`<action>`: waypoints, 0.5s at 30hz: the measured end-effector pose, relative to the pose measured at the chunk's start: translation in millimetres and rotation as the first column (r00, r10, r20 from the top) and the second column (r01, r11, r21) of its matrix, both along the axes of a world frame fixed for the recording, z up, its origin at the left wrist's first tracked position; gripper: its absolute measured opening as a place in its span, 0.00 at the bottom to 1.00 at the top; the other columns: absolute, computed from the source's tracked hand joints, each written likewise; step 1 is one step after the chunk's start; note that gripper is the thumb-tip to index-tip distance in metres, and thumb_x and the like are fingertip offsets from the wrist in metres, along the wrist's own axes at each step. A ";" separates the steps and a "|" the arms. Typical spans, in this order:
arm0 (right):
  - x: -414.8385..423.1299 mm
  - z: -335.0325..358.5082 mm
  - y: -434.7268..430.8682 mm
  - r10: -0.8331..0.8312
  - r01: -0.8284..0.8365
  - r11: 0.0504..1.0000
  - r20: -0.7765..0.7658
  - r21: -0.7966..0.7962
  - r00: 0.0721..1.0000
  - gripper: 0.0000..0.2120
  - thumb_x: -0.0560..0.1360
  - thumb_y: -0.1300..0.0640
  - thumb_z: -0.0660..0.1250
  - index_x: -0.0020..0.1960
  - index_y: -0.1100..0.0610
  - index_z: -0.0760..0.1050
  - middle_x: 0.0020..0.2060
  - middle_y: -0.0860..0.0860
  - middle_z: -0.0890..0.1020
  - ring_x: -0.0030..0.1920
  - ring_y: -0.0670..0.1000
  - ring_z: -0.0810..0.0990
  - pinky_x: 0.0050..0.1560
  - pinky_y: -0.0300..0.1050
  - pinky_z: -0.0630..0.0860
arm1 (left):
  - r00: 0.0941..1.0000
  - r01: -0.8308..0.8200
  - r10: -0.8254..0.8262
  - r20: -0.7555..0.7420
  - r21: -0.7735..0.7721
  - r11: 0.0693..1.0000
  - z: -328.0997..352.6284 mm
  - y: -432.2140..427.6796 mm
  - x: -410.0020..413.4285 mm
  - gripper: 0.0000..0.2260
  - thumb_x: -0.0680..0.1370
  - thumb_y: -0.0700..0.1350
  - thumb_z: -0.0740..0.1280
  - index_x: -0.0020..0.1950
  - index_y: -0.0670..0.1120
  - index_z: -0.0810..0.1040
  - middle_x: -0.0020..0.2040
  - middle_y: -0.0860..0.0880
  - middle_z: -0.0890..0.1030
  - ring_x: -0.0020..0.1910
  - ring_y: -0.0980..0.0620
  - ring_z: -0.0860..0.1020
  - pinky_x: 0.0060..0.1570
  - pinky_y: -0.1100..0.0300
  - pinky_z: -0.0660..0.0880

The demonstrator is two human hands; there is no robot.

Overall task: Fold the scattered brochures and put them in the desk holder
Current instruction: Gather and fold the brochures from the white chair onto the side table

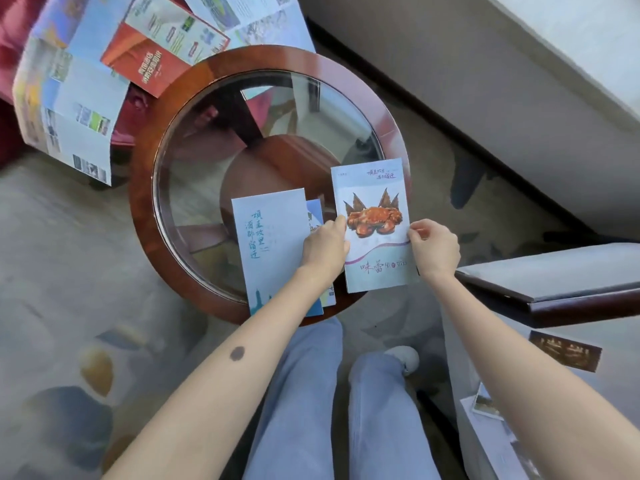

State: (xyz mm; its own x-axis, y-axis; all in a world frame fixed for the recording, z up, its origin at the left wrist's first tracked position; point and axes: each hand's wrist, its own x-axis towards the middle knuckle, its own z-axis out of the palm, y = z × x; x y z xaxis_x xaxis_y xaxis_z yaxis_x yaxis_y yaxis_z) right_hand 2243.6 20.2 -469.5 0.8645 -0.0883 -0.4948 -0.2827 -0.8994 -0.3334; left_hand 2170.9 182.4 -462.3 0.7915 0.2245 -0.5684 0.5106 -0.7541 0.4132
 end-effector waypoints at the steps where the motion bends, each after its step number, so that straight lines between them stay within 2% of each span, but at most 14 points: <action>1: -0.5 -1.4 1.0 -0.003 0.003 1.000 -0.006 -0.007 1.000 0.09 0.74 0.55 0.62 0.50 0.51 0.80 0.49 0.50 0.84 0.51 0.56 0.79 0.45 0.44 0.68 | 0.998 0.056 -0.056 -0.007 0.028 0.998 -1.1 -0.4 0.3 0.08 0.79 0.40 0.58 0.58 0.40 0.69 0.52 0.41 0.78 0.49 0.41 0.77 0.45 0.51 0.72; 6: -1.1 -4.1 -1.6 -0.036 0.037 0.999 -0.045 0.034 0.998 0.09 0.73 0.56 0.63 0.50 0.52 0.80 0.50 0.50 0.84 0.53 0.55 0.79 0.51 0.46 0.72 | 0.990 0.141 -0.142 -0.001 0.096 0.985 -0.8 -4.8 1.1 0.09 0.79 0.37 0.55 0.56 0.40 0.71 0.51 0.40 0.77 0.49 0.41 0.76 0.44 0.53 0.71; 9: -2.5 1.1 -9.5 -0.071 0.073 0.994 -0.039 0.076 0.997 0.10 0.74 0.54 0.62 0.53 0.52 0.79 0.52 0.50 0.83 0.53 0.54 0.79 0.53 0.47 0.72 | 0.979 0.178 -0.188 0.074 0.128 0.976 0.0 -14.6 -4.3 0.10 0.78 0.38 0.57 0.58 0.40 0.72 0.54 0.42 0.75 0.53 0.43 0.73 0.50 0.52 0.70; 12: -5.8 13.3 -23.3 -0.148 0.144 0.972 0.009 0.188 0.989 0.11 0.76 0.54 0.60 0.54 0.54 0.78 0.52 0.50 0.82 0.53 0.52 0.78 0.53 0.46 0.72 | 0.950 0.252 -0.266 0.163 0.102 0.962 4.8 -34.4 -13.6 0.14 0.77 0.38 0.59 0.62 0.42 0.71 0.58 0.43 0.74 0.58 0.44 0.71 0.55 0.53 0.68; 15: -11.4 31.2 -49.8 -0.213 0.187 0.923 0.043 0.337 0.976 0.10 0.77 0.57 0.59 0.54 0.55 0.78 0.51 0.51 0.82 0.51 0.50 0.79 0.56 0.47 0.74 | 0.920 0.314 -0.310 0.240 0.022 0.949 17.2 -65.0 -21.6 0.14 0.76 0.37 0.59 0.62 0.42 0.73 0.57 0.44 0.76 0.57 0.44 0.73 0.56 0.53 0.68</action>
State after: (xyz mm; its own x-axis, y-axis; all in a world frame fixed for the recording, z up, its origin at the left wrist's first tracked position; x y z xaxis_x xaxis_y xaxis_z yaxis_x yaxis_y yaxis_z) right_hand 2232.2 -29.6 -438.2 0.8824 -0.1073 -0.4582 -0.4070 -0.6627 -0.6286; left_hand 2149.3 117.4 -445.0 0.9320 -0.0638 -0.3569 0.1357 -0.8515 0.5065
